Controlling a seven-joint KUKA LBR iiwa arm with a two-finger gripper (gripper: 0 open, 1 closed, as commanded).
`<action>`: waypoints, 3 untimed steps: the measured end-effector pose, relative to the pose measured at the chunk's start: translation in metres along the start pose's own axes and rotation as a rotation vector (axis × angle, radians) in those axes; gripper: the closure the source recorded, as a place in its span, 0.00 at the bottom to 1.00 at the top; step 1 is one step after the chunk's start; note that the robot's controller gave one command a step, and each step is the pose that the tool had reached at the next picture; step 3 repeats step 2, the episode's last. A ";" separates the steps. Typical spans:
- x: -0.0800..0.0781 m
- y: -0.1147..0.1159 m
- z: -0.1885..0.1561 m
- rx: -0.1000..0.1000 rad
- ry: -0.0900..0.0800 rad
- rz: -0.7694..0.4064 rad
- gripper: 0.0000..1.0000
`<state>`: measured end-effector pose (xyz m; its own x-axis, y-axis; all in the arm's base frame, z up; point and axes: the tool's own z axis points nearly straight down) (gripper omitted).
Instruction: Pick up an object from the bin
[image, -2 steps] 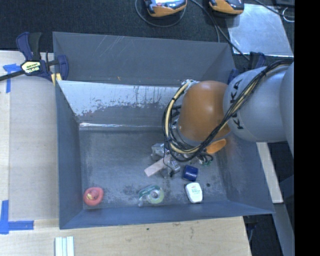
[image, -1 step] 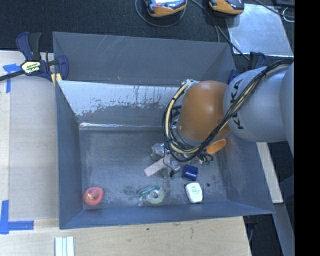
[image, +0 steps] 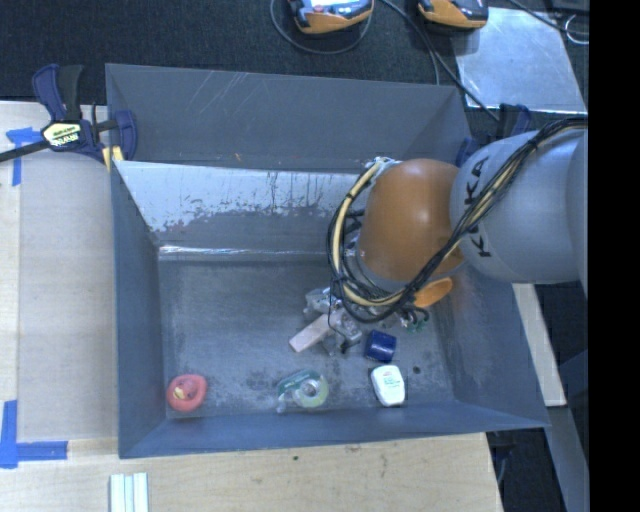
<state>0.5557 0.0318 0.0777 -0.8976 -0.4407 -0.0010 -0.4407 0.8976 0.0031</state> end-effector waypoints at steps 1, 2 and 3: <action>0.001 0.001 -0.022 -0.003 0.005 0.001 1.00; -0.001 0.000 -0.042 0.001 -0.004 0.001 1.00; -0.001 0.000 -0.042 0.001 -0.004 0.001 1.00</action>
Offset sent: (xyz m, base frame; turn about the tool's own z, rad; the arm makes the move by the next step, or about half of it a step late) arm 0.0000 0.0001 0.0468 0.0000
